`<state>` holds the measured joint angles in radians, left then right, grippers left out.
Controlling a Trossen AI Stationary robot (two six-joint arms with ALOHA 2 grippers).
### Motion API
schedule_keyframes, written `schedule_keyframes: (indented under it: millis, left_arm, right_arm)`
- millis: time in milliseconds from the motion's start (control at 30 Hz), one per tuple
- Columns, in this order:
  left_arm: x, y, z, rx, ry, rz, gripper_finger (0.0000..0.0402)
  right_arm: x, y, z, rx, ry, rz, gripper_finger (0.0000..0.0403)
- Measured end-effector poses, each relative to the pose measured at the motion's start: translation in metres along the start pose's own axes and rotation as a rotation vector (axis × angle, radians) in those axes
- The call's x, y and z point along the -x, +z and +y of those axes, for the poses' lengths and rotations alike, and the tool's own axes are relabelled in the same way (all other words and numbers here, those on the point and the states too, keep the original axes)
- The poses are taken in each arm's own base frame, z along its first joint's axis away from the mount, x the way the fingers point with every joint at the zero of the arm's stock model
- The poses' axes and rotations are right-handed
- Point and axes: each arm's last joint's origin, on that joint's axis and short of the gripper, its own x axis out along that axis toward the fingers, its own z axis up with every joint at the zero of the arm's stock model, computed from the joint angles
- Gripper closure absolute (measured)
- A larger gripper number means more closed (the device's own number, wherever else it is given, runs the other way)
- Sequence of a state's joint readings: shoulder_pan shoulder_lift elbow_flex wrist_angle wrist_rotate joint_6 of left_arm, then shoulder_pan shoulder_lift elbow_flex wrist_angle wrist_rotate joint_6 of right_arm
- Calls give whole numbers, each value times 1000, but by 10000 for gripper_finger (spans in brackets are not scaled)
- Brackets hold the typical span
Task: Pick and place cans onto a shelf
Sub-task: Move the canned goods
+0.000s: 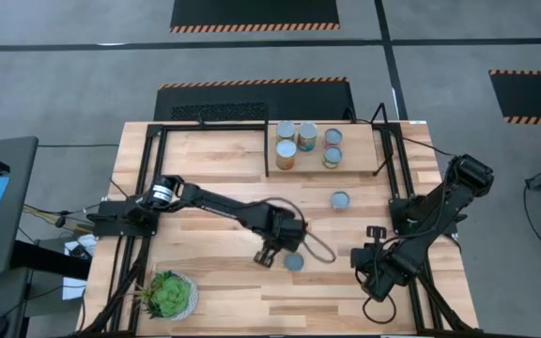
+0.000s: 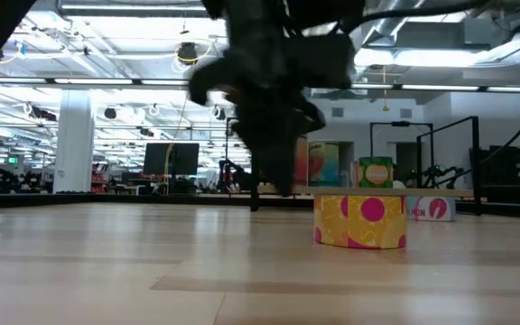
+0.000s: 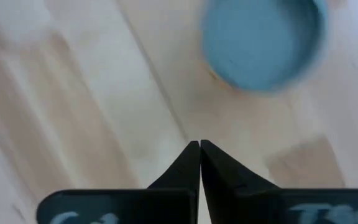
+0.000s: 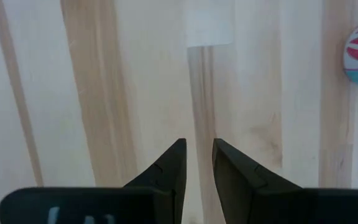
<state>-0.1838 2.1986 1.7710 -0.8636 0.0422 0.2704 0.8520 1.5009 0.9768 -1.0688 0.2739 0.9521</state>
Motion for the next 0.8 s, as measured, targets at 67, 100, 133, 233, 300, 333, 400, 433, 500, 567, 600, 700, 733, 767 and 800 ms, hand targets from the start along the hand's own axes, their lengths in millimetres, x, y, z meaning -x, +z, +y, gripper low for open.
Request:
schedule_keyframes:
  millis: [67,100,133,233,300,333,400,433,500,567,600,700,733,767,800]
  left_arm:
    - [-1,-1,-17,-11,-24,50,401]
    - [-3,-1,-26,-16,-37,66,401]
    - [-5,1,-35,-24,-44,74,402]
    - [-8,8,-57,-70,-74,27,401]
    - [-7,16,-68,-98,-79,-30,401]
    - [-7,16,-72,-106,-78,-33,401]
    - [-7,17,-76,-118,-78,-38,401]
    - [-7,18,-76,-123,-79,-50,401]
    - [-7,21,-73,-141,-73,-79,401]
    - [-7,24,-69,-177,-64,-114,401]
    - [-7,25,-66,-195,-57,-137,402]
    - [-11,26,-55,-216,-38,-193,401]
    - [-12,25,-49,-206,-34,-191,401]
    - [-14,23,-45,-197,-29,-191,401]
    - [-14,22,-40,-187,1,-185,401]
  right_arm:
    - [0,0,0,-1,-2,-2,301]
    - [0,0,0,-1,-2,-2,301]
    - [0,0,0,0,-2,-2,301]
    - [0,0,0,26,-3,-2,301]
    - [0,0,0,47,-5,-5,301]
    - [0,0,0,53,-9,-10,301]
    - [0,1,0,58,-11,-13,301]
    - [0,1,0,59,-11,-13,301]
    - [0,1,0,59,-11,-13,301]
    - [0,1,0,58,-11,-13,301]
    - [0,0,0,57,-11,-13,301]
    - [0,0,0,40,-11,-13,301]
    - [0,0,0,37,-11,-13,301]
    - [0,0,0,36,-11,-13,301]
    - [0,0,0,36,-11,-13,301]
